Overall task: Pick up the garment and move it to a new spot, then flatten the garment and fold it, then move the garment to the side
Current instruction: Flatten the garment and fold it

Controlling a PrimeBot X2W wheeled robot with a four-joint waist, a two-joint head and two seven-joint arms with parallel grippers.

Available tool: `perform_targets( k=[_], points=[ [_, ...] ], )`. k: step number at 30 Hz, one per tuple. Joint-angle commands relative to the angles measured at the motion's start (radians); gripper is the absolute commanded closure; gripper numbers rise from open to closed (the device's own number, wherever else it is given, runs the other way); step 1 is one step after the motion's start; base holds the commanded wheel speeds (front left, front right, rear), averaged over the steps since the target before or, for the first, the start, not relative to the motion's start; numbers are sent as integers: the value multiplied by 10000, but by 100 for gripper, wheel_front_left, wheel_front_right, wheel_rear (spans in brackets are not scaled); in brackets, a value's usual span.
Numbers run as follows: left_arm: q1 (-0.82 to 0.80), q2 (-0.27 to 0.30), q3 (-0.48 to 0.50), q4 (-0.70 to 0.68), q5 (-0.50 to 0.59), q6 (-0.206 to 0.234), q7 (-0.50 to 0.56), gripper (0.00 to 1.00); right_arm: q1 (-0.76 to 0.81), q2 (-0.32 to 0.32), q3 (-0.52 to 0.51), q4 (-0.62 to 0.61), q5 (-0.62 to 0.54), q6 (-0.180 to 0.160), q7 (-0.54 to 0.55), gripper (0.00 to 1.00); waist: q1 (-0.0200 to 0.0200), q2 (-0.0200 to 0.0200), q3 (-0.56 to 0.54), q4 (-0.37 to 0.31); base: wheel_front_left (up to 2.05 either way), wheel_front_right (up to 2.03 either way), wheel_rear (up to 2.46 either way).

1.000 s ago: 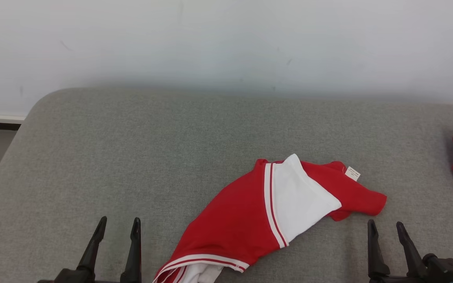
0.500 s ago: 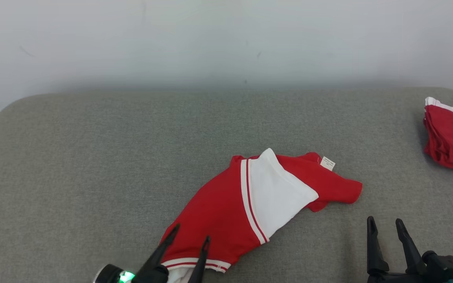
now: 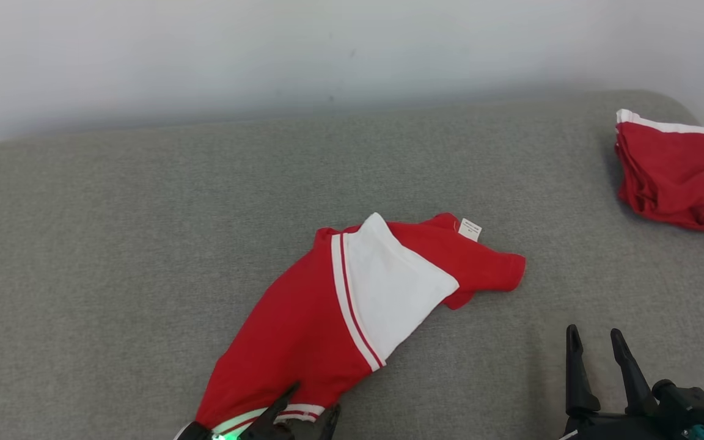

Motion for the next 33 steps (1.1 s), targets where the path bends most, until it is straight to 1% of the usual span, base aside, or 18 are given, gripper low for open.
perform_targets(
  k=[1, 7, 8, 9, 10, 11, 16, 21, 23, 27, 30, 33],
  points=[
    [-149, -12, -61, 204, -26, -55, -25, 0, -92, 44, 18, 7, -16, -26, -6, 0, 0, -1, 112, -175, 0, 0, 0],
    [-528, -129, -357, 1353, 30, -36, -27, 0, -109, 3, 9, 31, -32, -26, -6, 0, 0, -1, 56, -328, 0, 0, 0],
    [-563, -154, -360, 1491, 5, -37, -27, 5, -100, -10, 2, 38, -34, -26, -6, 0, 0, -1, 31, -340, 0, 0, 0],
    [-627, -195, -338, 1537, -53, -38, -27, 24, -83, -16, -8, 33, -37, -26, -6, 0, 0, -1, 7, -347, 0, 0, 0],
    [-688, -239, -310, 1487, -81, -39, -28, 69, -60, -26, -25, 22, -42, -26, -6, 0, 0, -1, -22, -345, 0, 0, 0],
    [-714, -283, -282, 1389, -144, -40, -30, 100, -28, -36, -54, 4, -42, -26, -6, 0, 0, -1, -50, -330, 0, 0, 0],
    [-780, -270, -157, 549, -189, -45, -30, 100, 95, -2, -142, -19, -61, -26, -6, 0, 0, -1, -176, -156, 0, 0, 0],
    [-1034, -12, 102, -911, -240, -47, -31, 100, 138, 58, -156, -61, -85, -26, -6, 0, 0, -1, -216, 86, 0, 0, 0],
    [-1190, 142, 304, -1473, -418, -50, -31, 100, 129, 59, -180, -60, -41, -26, -6, 0, 0, -1, -185, 199, 0, 0, 0],
    [-1963, 719, 772, -2382, -856, -45, 190, 100, 18, 28, -162, -65, 7, -26, -6, 0, 0, -1, -23, 321, 0, 0, 0],
    [-2649, 1485, 1113, -2563, -1057, -43, 484, 100, -135, -5, -85, -75, 30, -26, -6, 0, 0, -1, 204, 280, 0, 0, 0],
    [-3370, 2201, 1424, -2342, -1348, -45, 636, 100, -306, -69, -58, -20, 38, -26, -6, 0, 0, -1, 480, 136, 0, 0, 0]
  ],
)
